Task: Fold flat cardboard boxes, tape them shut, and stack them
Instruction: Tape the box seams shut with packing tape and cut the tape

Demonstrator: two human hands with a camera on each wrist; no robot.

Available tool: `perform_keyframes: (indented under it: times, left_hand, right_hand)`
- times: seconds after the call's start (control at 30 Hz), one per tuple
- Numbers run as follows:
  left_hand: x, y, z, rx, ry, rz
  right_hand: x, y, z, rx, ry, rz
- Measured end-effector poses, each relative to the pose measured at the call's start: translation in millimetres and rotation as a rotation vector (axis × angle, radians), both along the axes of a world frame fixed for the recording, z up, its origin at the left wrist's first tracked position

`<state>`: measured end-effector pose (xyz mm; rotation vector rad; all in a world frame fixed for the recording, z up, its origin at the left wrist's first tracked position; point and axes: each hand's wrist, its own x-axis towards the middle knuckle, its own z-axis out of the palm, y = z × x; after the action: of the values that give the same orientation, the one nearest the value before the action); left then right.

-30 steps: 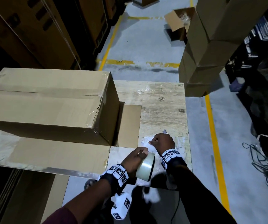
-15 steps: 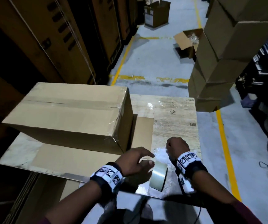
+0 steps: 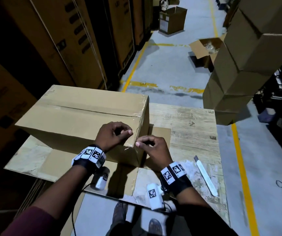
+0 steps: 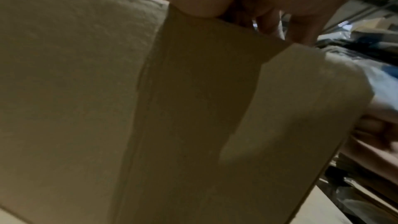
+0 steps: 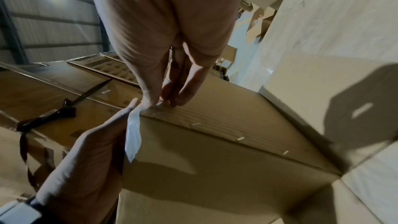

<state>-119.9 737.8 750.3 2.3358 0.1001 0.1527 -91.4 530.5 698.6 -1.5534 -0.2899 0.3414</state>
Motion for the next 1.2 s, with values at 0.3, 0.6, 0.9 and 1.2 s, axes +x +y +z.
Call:
perform_keyframes:
  times: [0.3, 0.6, 0.9, 1.2]
  left_hand:
    - [-2, 9, -4, 0.016, -0.007, -0.119]
    - [-8, 7, -10, 0.32, -0.131, -0.221]
    - [-11, 9, -20, 0.602, -0.158, -0.348]
    - [-6, -7, -19, 0.613, -0.263, -0.186]
  right_hand:
    - [-4, 2, -7, -0.07, -0.193, 0.036]
    - [-2, 11, -22, -0.233, -0.429, 0.027]
    - [64, -7, 8, -0.376, -0.36, -0.071]
    - [169, 77, 59, -0.839, -0.467, 0.086]
